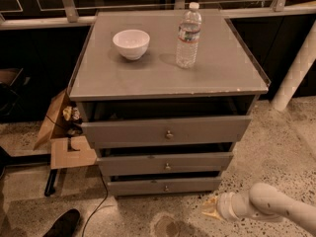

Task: Open bottom drawer

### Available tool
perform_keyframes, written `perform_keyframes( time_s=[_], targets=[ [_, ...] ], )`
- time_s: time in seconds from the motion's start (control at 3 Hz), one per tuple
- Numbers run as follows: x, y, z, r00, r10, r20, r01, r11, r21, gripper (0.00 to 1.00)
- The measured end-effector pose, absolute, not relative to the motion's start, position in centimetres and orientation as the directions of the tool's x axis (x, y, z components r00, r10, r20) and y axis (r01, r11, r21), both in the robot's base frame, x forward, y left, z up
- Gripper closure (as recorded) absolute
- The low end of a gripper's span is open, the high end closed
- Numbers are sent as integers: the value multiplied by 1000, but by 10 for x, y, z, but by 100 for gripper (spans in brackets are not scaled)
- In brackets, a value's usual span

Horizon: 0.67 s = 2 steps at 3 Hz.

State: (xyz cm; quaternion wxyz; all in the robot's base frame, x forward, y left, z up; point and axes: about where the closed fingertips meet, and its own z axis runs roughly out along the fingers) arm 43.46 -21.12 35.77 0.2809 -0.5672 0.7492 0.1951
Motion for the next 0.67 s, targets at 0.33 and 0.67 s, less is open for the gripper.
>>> perform_keyframes(
  time_s=[0.33,0.67],
  targets=[
    [460,-202,299,-116,-746,-656,-965,240,-103,100],
    [487,-199,250,-99,-750,-654,-969,222,-108,100]
  ],
)
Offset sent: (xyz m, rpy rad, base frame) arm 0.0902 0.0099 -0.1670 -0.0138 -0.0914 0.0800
